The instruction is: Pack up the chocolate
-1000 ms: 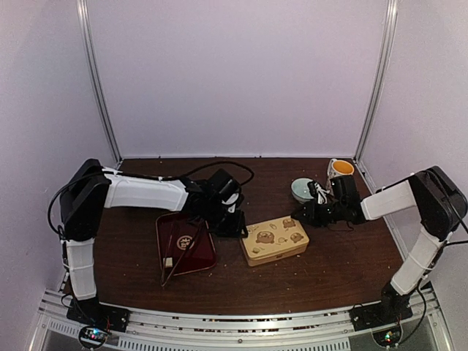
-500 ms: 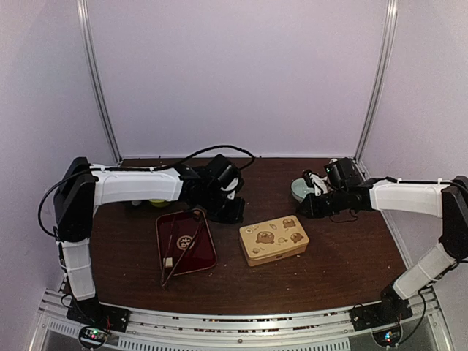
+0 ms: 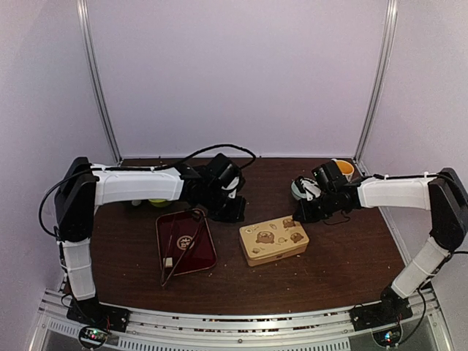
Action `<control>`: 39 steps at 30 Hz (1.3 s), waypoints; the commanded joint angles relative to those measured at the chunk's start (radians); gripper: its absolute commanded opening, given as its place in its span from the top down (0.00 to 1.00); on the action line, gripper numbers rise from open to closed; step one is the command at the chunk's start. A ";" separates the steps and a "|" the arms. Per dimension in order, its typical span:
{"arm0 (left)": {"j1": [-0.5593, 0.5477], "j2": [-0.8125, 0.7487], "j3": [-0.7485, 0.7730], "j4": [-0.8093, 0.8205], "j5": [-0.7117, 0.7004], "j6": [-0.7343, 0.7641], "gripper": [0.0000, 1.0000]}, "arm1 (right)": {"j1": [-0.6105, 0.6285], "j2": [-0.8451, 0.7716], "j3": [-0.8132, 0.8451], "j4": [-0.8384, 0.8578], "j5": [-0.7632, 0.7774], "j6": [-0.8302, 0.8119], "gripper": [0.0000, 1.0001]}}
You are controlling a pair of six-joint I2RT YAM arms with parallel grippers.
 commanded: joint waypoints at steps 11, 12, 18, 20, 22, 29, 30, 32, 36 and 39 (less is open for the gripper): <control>-0.020 0.050 0.071 -0.026 -0.017 0.028 1.00 | 0.012 0.119 0.018 0.039 0.111 0.000 1.00; -0.025 0.044 0.078 -0.031 -0.031 0.032 1.00 | 0.013 0.113 0.012 0.051 0.111 0.004 1.00; -0.033 0.105 0.047 0.030 -0.010 0.009 1.00 | 0.012 0.013 0.047 0.036 0.087 0.002 1.00; -0.034 0.133 0.037 0.036 -0.004 -0.003 1.00 | 0.012 -0.009 0.046 0.031 0.089 -0.001 1.00; -0.034 0.140 0.015 0.051 -0.008 -0.009 1.00 | 0.012 -0.008 0.031 0.041 0.090 0.001 1.00; -0.040 0.081 0.030 0.000 -0.046 0.005 1.00 | 0.011 0.105 -0.009 0.064 0.076 0.002 1.00; -0.043 0.067 0.035 -0.009 -0.057 0.009 1.00 | 0.012 0.094 -0.007 0.060 0.084 0.002 1.00; -0.047 0.044 0.032 -0.015 -0.072 0.014 1.00 | 0.012 0.058 0.003 0.042 0.095 0.000 1.00; -0.048 0.053 -0.010 0.006 -0.098 -0.002 1.00 | 0.020 -0.046 0.018 -0.021 0.082 -0.002 1.00; -0.048 0.112 -0.017 0.016 -0.086 -0.010 1.00 | 0.037 -0.175 -0.064 -0.027 0.087 0.015 1.00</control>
